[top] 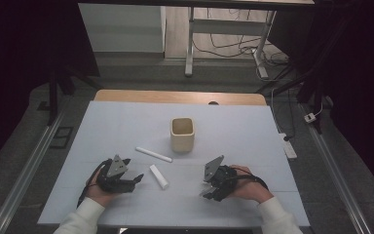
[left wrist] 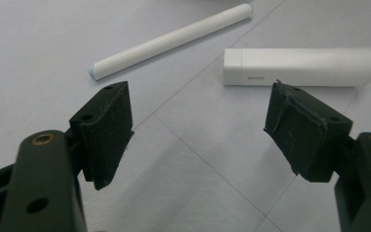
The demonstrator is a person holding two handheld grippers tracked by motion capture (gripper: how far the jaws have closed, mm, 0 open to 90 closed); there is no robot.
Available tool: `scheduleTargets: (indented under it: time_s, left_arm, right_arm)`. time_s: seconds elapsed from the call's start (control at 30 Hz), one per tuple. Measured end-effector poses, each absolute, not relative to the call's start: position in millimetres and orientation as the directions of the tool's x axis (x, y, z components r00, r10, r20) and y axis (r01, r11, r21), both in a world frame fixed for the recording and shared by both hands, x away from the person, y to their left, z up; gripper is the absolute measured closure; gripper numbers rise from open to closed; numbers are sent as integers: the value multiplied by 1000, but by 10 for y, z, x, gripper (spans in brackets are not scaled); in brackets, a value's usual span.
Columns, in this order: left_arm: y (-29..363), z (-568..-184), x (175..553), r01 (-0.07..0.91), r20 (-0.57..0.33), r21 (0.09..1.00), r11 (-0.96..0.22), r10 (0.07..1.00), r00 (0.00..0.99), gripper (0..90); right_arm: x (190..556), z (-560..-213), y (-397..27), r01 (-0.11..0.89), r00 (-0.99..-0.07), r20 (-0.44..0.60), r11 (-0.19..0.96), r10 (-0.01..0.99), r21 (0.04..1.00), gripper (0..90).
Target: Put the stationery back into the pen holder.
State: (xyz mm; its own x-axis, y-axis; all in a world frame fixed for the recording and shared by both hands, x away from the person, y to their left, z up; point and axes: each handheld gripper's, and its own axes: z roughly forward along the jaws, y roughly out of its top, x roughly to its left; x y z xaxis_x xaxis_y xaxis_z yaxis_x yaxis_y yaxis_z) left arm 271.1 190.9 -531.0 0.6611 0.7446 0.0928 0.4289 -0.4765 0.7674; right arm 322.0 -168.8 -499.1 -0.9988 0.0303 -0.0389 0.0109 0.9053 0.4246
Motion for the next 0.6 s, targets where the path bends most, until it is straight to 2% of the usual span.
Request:
scheduleTargets:
  time_s: [0.2, 0.43, 0.6]
  left_arm:
    - [1908, -5313, 2713, 430, 93, 766, -478, 744, 661, 252]
    - [1900, -5321, 2717, 430, 94, 764, -481, 742, 663, 252]
    - [1898, -5322, 2716, 431, 95, 763, -482, 743, 663, 252]
  right_arm:
    - [3227, -5012, -1692, -3, -998, -56, 918, 21, 398, 577]
    - [3243, -5021, -1703, -25, -999, -55, 915, -3, 402, 632]
    - [3225, -5025, -1701, -67, -997, -66, 911, -44, 407, 718]
